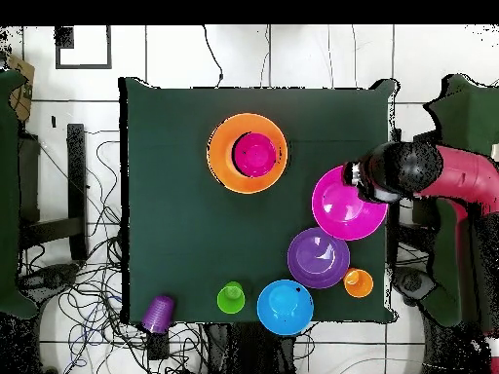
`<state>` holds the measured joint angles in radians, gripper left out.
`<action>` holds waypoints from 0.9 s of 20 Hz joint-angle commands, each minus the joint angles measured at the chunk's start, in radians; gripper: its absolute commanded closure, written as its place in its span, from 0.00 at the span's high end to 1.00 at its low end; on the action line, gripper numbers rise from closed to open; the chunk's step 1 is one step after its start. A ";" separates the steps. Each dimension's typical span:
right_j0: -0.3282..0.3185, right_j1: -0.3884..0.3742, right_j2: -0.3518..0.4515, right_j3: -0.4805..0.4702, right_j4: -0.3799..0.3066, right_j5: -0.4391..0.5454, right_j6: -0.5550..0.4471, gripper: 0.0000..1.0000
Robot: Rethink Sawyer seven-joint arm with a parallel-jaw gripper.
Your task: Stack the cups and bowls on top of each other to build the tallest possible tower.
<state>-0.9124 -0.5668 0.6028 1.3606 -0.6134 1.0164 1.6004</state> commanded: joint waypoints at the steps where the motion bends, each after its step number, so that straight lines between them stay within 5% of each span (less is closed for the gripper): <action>1: 0.071 0.048 -0.048 0.116 -0.061 -0.095 -0.014 1.00; 12: 0.122 -0.065 -0.066 0.245 0.001 -0.108 0.080 1.00; 18: 0.140 -0.061 -0.098 0.276 -0.008 -0.160 0.123 1.00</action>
<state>-0.8136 -0.6279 0.5743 1.5484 -0.6033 0.9422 1.6007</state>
